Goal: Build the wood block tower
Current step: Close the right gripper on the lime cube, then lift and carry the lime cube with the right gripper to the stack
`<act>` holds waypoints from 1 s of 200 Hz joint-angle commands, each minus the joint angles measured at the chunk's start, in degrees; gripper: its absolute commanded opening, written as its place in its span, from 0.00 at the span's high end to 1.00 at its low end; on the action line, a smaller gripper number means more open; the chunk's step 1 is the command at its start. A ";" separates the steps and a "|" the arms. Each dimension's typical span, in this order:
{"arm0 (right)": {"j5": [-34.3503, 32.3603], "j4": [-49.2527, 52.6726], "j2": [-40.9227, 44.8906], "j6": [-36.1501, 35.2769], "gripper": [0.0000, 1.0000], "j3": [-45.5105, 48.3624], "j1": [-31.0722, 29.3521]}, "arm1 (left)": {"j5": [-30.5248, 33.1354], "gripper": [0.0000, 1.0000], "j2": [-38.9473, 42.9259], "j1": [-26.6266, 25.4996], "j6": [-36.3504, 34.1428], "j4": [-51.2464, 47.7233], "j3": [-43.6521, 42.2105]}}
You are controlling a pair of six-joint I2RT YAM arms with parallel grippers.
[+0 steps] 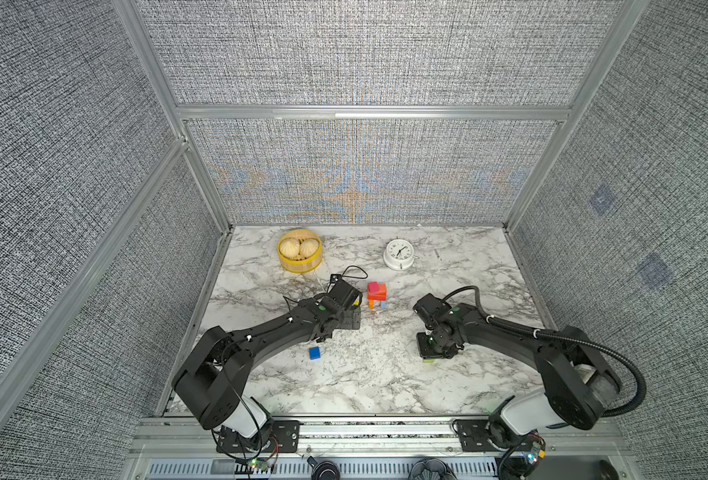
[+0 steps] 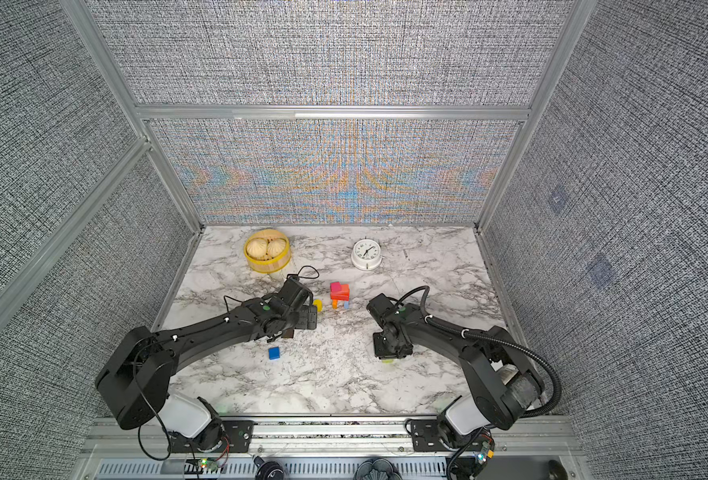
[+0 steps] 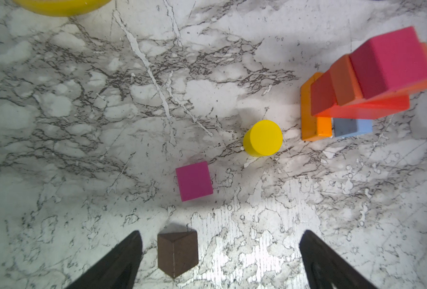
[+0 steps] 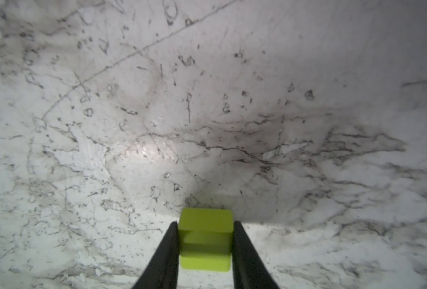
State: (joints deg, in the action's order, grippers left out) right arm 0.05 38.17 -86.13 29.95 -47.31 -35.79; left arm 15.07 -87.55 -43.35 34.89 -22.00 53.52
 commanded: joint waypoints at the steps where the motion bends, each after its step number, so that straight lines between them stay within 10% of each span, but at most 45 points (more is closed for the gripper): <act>1: 0.03 1.10 -0.25 -0.50 0.69 -1.18 -0.14 | 0.92 0.01 -0.02 -0.05 -0.27 -0.32 0.63; 200: -0.05 14.15 -15.27 -8.50 0.70 -33.94 0.89 | 0.30 0.01 -6.31 2.10 -3.97 -1.39 9.55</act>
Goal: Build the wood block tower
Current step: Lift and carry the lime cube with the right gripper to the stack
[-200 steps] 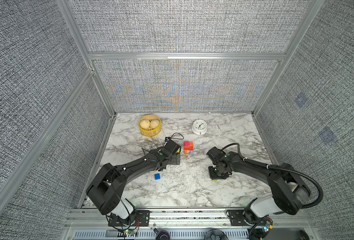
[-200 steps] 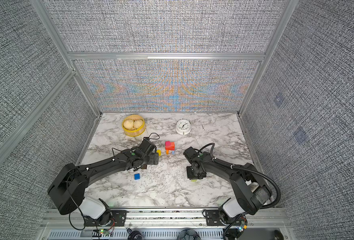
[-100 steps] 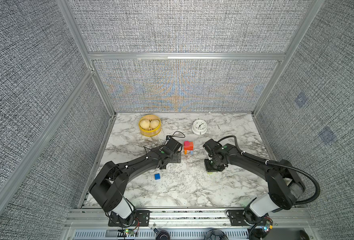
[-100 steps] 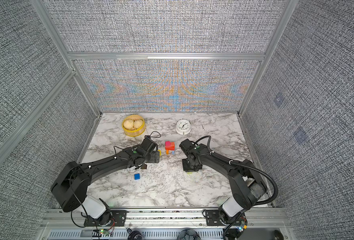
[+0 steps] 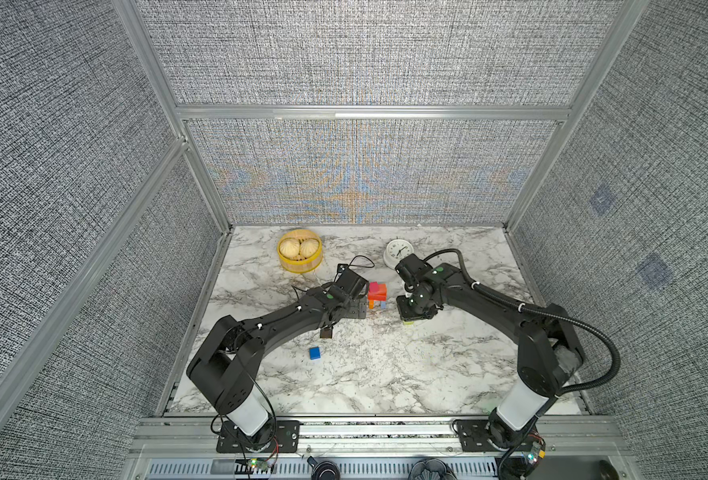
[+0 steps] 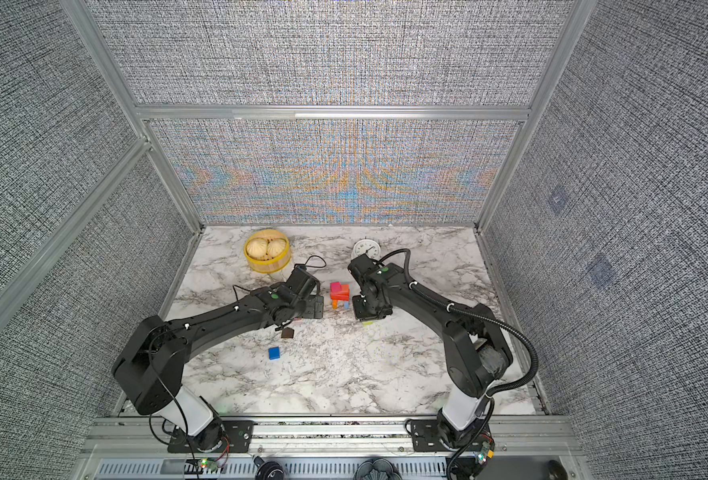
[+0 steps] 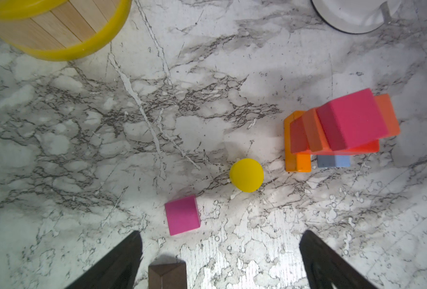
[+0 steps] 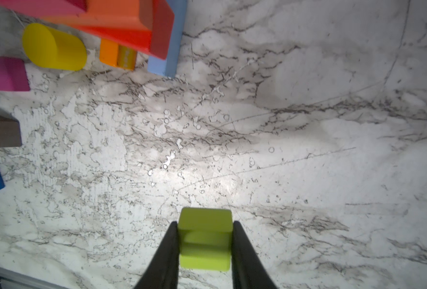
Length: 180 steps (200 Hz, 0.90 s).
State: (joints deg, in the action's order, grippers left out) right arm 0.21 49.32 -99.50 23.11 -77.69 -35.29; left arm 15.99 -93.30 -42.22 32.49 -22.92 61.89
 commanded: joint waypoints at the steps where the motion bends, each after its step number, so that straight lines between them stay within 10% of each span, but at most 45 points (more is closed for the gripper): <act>1: -0.21 3.08 -2.00 -1.71 0.69 -3.76 0.39 | -0.65 0.01 -0.61 1.07 -1.60 -0.47 1.29; 180: 3.57 13.85 -21.74 -6.01 0.69 -35.89 3.57 | -6.72 0.01 -4.60 10.20 -4.00 0.02 7.98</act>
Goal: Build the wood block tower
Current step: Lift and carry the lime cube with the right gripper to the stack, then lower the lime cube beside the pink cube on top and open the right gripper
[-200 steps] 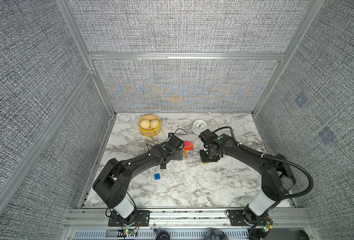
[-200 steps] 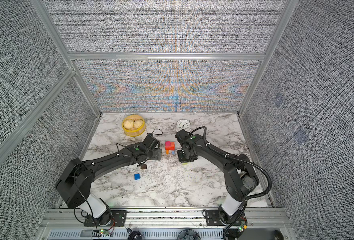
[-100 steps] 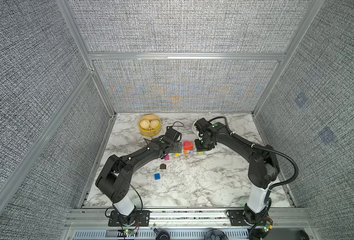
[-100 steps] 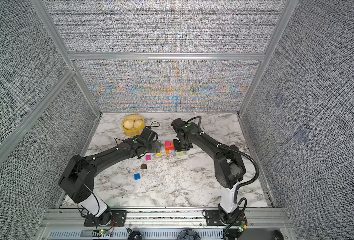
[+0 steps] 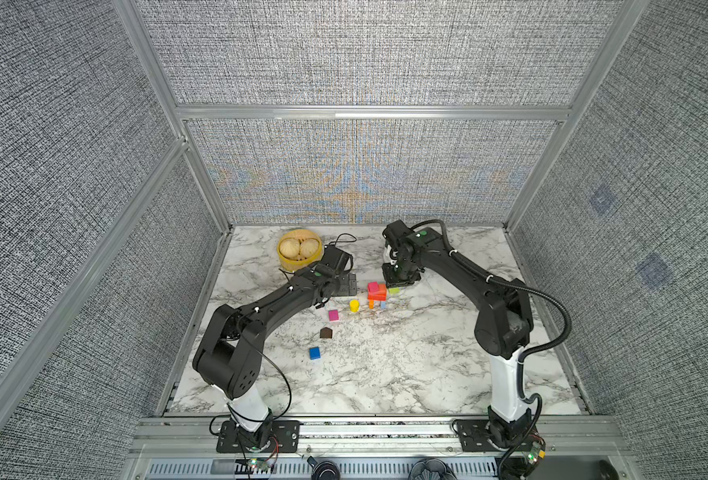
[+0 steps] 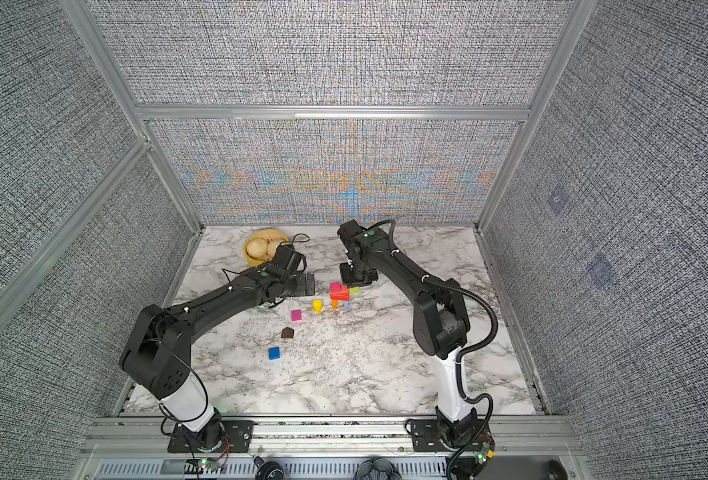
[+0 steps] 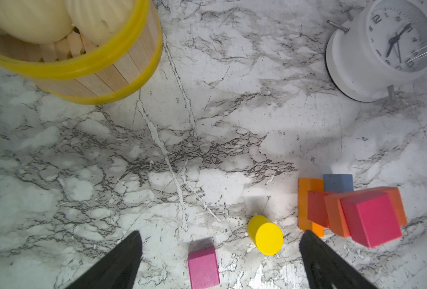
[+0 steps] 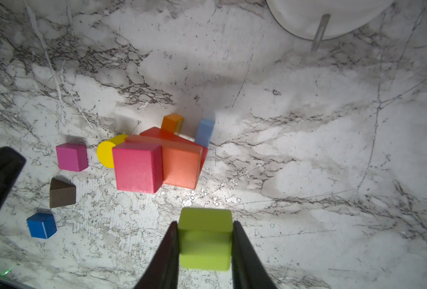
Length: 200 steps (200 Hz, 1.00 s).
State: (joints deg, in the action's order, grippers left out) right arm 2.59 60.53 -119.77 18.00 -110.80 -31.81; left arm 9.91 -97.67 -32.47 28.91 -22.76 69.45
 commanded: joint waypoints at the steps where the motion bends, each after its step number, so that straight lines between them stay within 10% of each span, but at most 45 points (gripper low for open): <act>1: 1.23 2.69 -1.59 -0.92 0.69 -2.94 0.09 | -0.66 0.01 -0.19 0.51 -0.42 -0.07 0.42; 200: 4.59 4.78 -9.05 -1.26 0.69 -11.85 0.22 | -1.29 0.01 -1.85 1.97 -0.52 1.76 -0.96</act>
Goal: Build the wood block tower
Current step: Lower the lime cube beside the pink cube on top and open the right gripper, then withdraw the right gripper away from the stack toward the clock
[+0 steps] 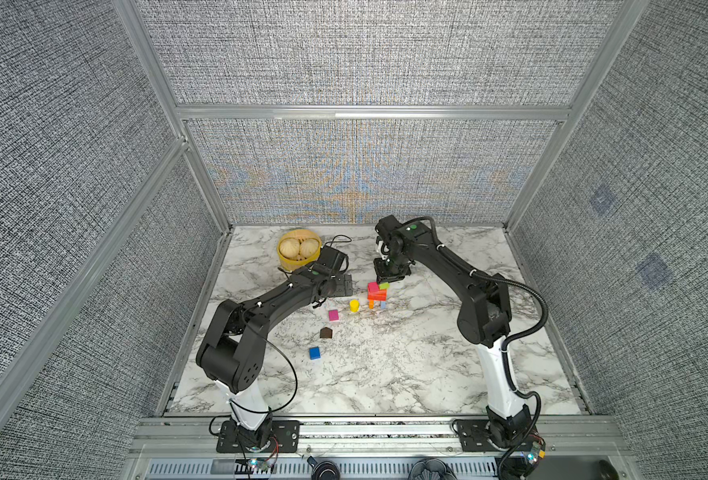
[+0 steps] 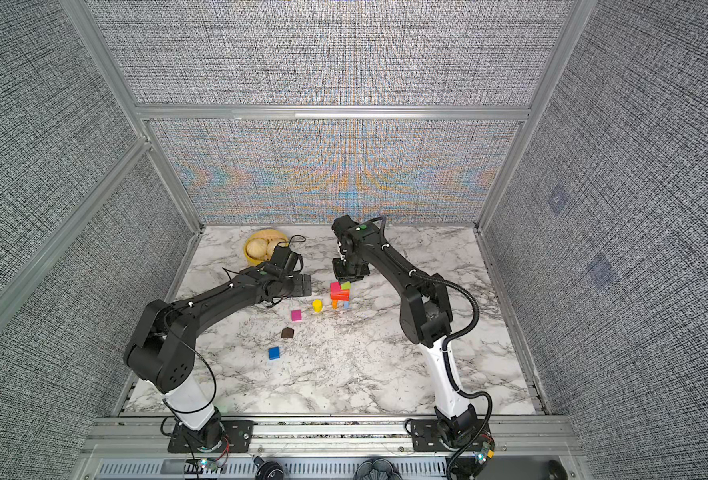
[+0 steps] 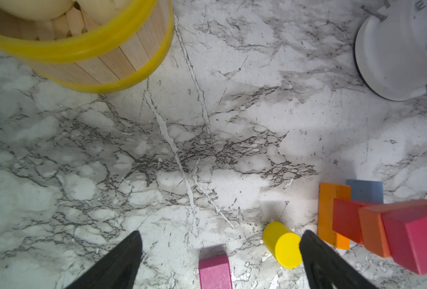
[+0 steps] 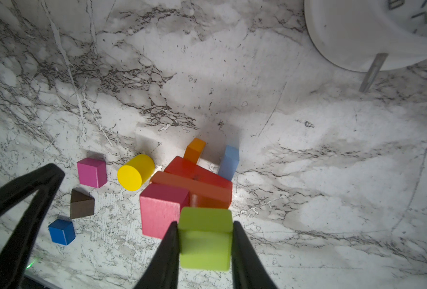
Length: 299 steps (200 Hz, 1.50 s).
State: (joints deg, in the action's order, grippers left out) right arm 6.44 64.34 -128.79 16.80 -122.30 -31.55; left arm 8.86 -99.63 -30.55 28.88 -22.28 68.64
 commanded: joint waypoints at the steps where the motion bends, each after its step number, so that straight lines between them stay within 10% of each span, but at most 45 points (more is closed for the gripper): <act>1: 0.76 0.97 -0.04 -0.08 0.69 -0.37 -0.02 | -0.20 0.01 0.13 0.05 -0.50 1.28 -0.16; 299: 0.30 -7.70 11.25 0.70 0.57 10.19 1.38 | 1.15 0.12 6.79 0.27 2.76 -2.96 -5.31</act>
State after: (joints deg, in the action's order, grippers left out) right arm 6.68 61.12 -121.32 17.26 -115.72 -30.35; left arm 9.13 -93.82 -30.28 30.68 -22.79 63.75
